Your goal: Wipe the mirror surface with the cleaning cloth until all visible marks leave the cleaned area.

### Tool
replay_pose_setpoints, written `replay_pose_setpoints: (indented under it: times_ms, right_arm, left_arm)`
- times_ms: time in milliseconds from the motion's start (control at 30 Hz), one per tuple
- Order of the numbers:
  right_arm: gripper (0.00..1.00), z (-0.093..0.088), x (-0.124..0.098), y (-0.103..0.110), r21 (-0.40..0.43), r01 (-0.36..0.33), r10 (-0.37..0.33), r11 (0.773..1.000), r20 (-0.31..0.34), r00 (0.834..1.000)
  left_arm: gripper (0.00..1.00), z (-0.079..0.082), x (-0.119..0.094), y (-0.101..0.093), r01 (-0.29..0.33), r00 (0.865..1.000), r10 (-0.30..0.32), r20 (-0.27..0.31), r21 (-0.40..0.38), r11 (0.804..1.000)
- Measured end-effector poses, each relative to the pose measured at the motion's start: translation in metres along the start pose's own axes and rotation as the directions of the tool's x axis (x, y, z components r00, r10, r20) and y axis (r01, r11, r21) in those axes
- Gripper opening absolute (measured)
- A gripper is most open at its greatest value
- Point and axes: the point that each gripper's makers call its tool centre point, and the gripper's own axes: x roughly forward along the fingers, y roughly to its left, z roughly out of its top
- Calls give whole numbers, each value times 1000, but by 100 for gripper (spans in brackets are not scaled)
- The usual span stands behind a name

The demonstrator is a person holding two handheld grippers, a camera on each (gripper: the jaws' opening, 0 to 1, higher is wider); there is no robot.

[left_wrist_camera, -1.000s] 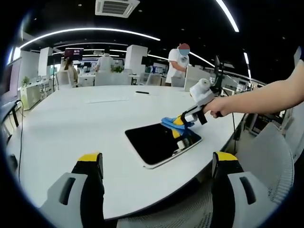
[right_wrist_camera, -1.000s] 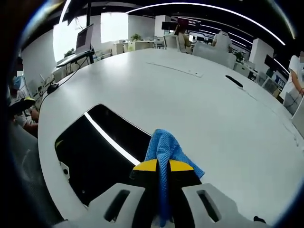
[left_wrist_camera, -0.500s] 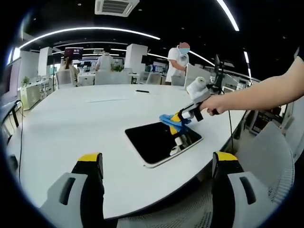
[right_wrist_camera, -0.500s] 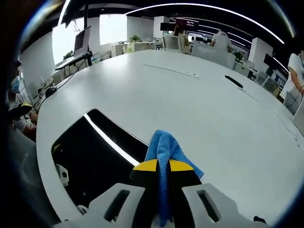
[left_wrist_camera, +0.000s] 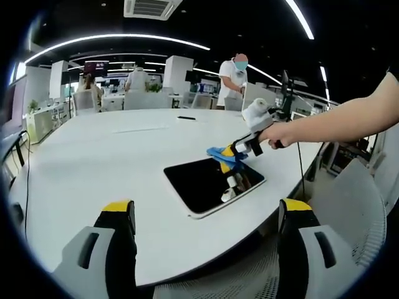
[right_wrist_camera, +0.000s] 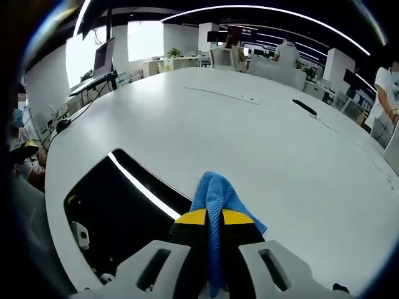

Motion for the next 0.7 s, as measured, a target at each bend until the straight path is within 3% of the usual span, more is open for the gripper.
replay_pose_setpoints:
  times_ms: [433,500,700]
  right_arm:
    - [1,-1,-3,3,44,15,-16,999,16,1000]
    - [1,4,-6,-3,83,48,-51,995,38,998]
    - [1,11,-20,-5,72,67,-70,995,50,996]
  left_arm:
    - [94,-1,0,0,0,1000,0,-4,-1,1000]
    - [94,0,0,0,0,1000,0,-4,-1,1000]
    - [94,0,0,0,0,1000,0,1,-1,1000]
